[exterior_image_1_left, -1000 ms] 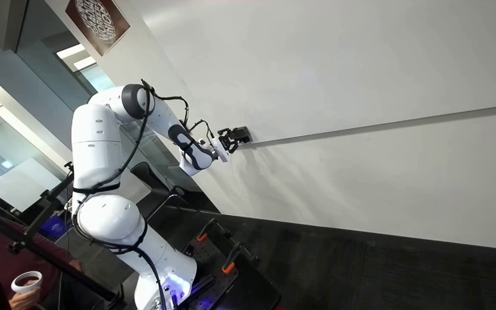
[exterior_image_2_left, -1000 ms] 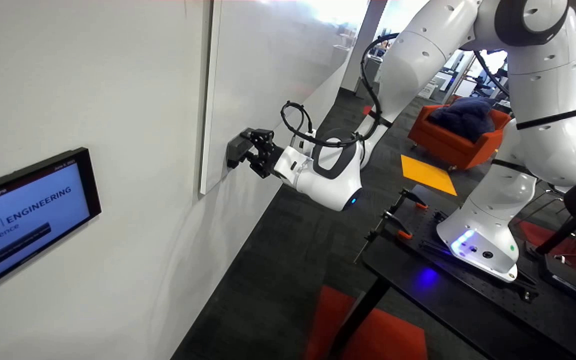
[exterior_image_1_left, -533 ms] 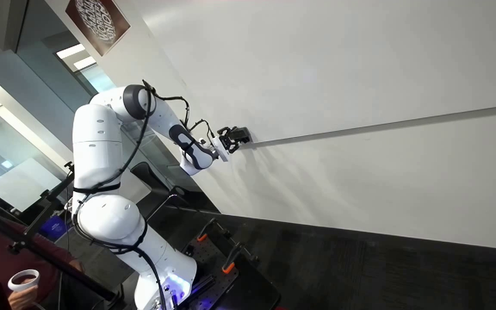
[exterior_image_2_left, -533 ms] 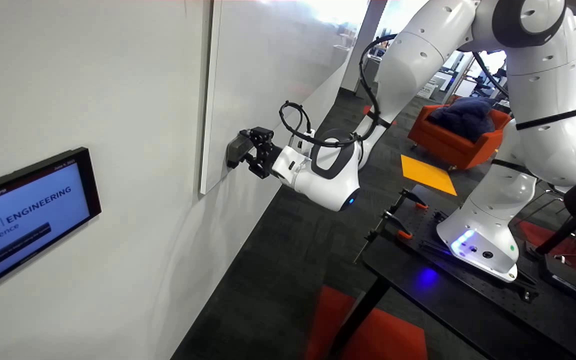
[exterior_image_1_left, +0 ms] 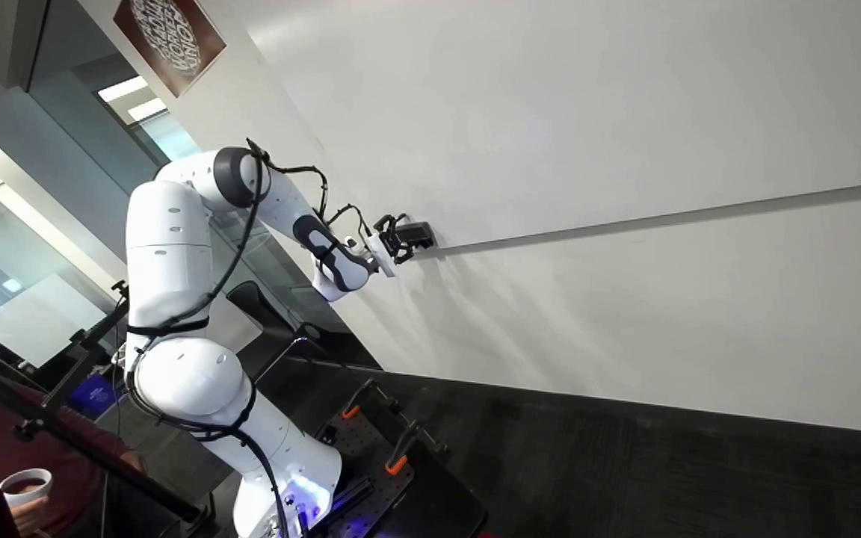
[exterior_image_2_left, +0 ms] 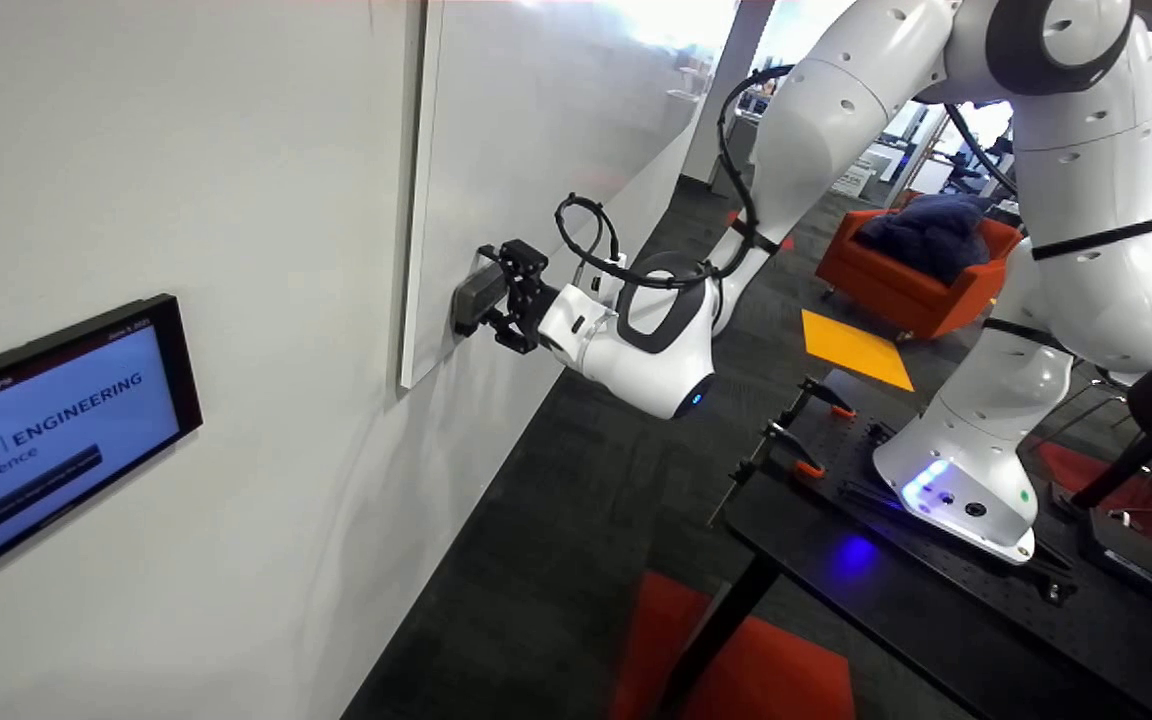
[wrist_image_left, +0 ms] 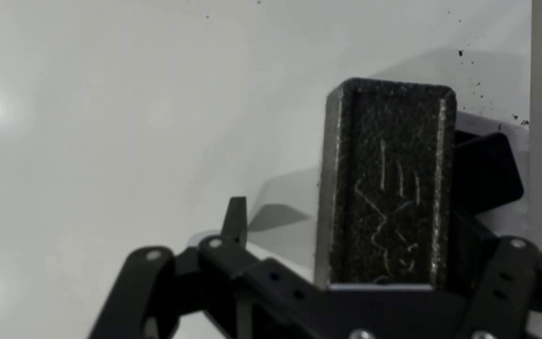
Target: Use the gray eraser to erase the white board
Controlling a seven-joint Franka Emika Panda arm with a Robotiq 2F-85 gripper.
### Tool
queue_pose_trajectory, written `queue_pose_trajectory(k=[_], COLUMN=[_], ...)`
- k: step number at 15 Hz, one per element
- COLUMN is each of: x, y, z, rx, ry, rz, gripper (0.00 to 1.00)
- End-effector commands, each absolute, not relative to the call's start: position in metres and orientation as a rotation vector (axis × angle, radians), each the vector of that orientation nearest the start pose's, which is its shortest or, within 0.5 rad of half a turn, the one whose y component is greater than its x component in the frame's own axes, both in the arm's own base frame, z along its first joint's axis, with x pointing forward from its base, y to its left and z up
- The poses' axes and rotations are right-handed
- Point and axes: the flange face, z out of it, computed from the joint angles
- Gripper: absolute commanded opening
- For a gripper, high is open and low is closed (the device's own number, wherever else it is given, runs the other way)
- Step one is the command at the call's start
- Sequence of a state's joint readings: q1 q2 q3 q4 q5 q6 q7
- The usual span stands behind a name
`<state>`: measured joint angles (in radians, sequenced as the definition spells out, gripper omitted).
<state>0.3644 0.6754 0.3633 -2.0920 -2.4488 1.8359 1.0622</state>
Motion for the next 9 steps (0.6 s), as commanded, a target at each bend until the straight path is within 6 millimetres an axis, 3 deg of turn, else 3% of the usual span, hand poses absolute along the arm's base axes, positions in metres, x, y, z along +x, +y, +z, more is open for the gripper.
queue_pose_trajectory(k=[1,9], x=[0.460,0.435], y=[0.348,0.337], z=[0.135,0.147], rx=[1.220,1.248], ry=[1.290,1.304], rz=[1.065,0.939], gripper=[1.00,1.00])
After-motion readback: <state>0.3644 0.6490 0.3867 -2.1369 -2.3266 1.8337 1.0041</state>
